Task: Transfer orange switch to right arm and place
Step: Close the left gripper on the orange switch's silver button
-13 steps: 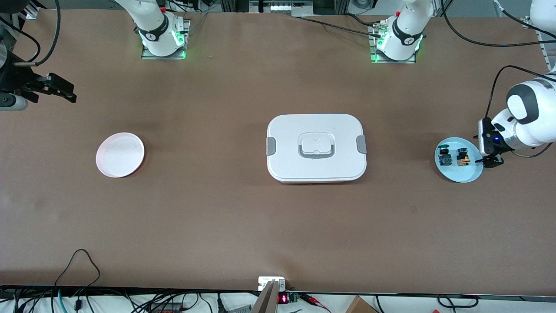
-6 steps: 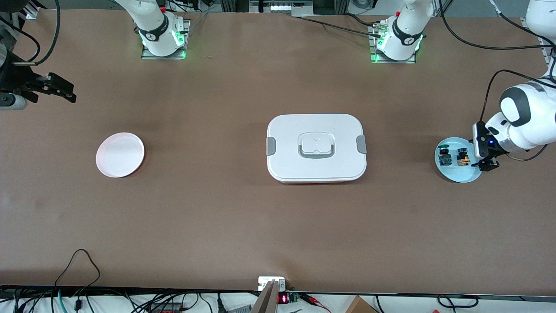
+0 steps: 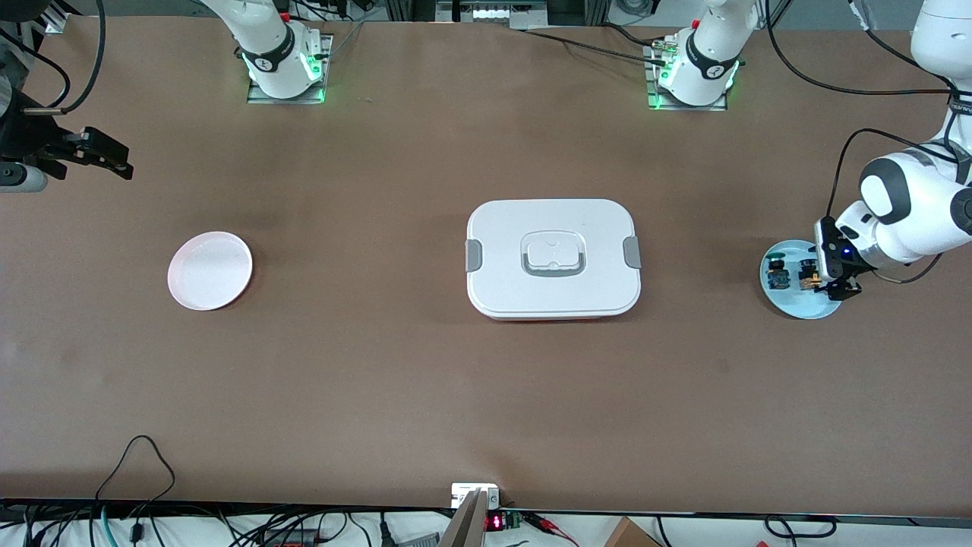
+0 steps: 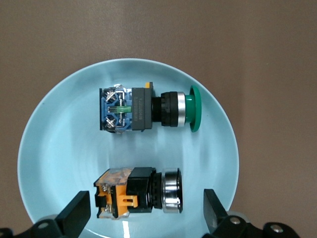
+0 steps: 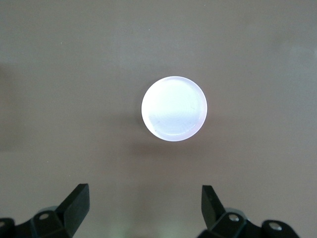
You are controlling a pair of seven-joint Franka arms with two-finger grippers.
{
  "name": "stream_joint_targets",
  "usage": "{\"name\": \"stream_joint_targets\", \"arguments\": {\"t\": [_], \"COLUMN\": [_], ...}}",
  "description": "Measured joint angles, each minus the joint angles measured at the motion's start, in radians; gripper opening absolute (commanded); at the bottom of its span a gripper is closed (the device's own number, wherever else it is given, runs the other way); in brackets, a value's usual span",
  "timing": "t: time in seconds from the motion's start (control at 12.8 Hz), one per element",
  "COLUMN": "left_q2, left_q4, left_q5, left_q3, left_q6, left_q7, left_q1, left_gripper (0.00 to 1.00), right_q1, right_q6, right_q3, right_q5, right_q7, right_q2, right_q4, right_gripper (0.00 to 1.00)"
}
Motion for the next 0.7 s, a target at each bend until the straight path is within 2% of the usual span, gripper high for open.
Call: {"name": "stream_joint_targets", "arguments": {"t": [0.23,0.39,0.47,0.55,0.62,0.7], "left_q2": [0.023,0.031,0.031,0.031,0.031,0.031], "left_q4": [-0.002,-0.002,-0.002,-0.002,-0.002,-0.002], "left_q5": [-0.001,-0.001,-0.001,-0.001,-0.001,-0.001], "left_q3": [0.0,0.0,0.0,-0.001,-0.003,-0.008], "left_q6": [0.028,0.035,0.036,0.036,0.037,0.038], "left_q7": [-0.003,-0.003,-0.003,-0.003,0.0,0.007], "left_q1": [0.0,0.001,0.001,0.001,0.001,0.0], "left_gripper": [0.99,0.9,0.79,0.57,0.41,0.13], "right_q1": [0.0,0.0,0.0,0.0,0.0,0.0], "right_q6": [0.005,0.01,0.011,0.011,0.011,0.011], "right_q3": [0.0,0.0,0.0,0.0,0.0,0.0], "right_q5": [-0.009,-0.01,-0.01,-0.01,-0.01,-0.01], "right_q7": [0.0,0.0,0.0,0.0,0.0,0.0], "right_q2": [0.0,0.0,0.0,0.0,0.0,0.0], "right_q4": [0.0,0.0,0.0,0.0,0.0,0.0], "right_gripper": [1.0,1.0,1.0,1.0,1.0,1.0]}}
